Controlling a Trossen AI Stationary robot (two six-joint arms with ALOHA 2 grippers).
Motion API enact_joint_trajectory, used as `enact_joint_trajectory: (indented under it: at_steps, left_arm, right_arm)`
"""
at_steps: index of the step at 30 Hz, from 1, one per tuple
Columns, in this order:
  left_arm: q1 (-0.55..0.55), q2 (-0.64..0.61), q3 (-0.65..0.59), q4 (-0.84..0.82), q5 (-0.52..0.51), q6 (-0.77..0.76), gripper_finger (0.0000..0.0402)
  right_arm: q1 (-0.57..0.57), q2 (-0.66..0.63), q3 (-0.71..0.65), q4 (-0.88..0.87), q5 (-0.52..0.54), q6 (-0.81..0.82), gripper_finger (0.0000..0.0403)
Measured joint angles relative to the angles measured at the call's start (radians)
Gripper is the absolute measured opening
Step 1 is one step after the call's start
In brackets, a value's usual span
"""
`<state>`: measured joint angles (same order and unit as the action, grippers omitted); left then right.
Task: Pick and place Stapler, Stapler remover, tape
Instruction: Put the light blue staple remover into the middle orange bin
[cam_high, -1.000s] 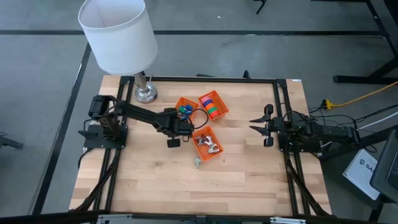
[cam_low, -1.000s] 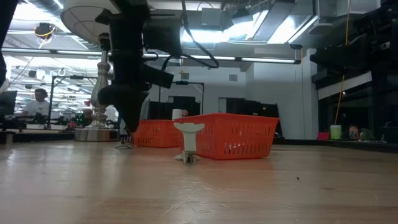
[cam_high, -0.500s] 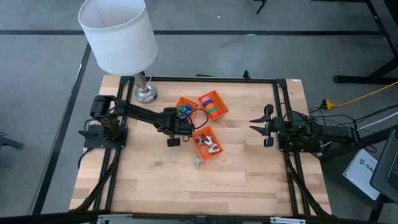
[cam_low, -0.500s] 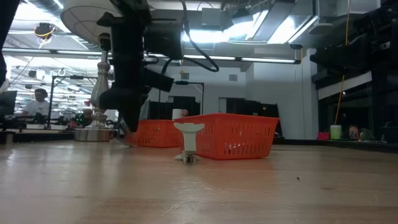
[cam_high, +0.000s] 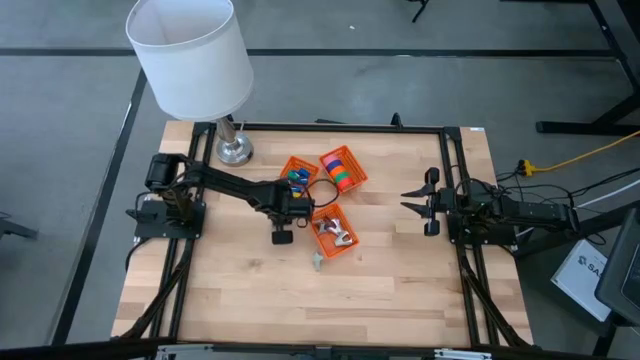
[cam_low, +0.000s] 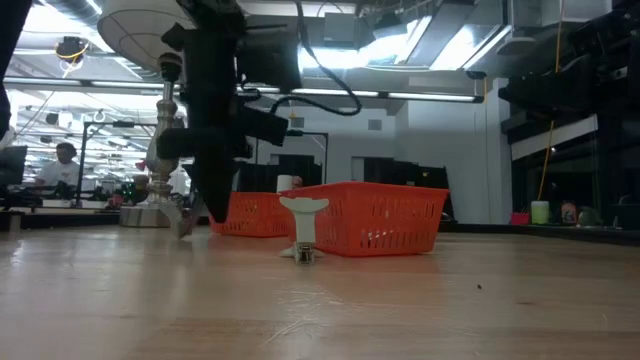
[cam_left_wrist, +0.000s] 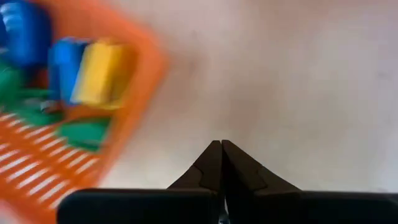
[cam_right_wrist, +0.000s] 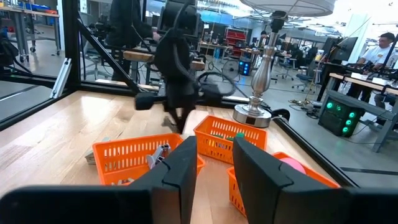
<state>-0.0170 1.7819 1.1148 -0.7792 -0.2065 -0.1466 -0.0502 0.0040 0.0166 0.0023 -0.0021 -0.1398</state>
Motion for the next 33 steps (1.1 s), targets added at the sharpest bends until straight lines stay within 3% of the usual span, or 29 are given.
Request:
enact_joint_trajectory:
  at_steps: [3, 7, 33]
  left_arm:
    - [-0.002, 0.001, 0.000, 0.049, 0.090, 0.023, 0.0001]
    - [0.000, 0.001, 0.000, 0.077, 0.128, 0.036, 0.0001]
    - [0.007, 0.001, 0.152, 0.155, 0.115, 0.236, 0.0001]
  right_arm:
    - [0.000, 0.000, 0.000, 0.000, 0.000, 0.000, 0.0108]
    - [0.000, 0.000, 0.000, 0.000, 0.001, 0.000, 0.0108]
    - [0.000, 0.000, 0.000, 0.000, 0.001, 0.000, 0.0108]
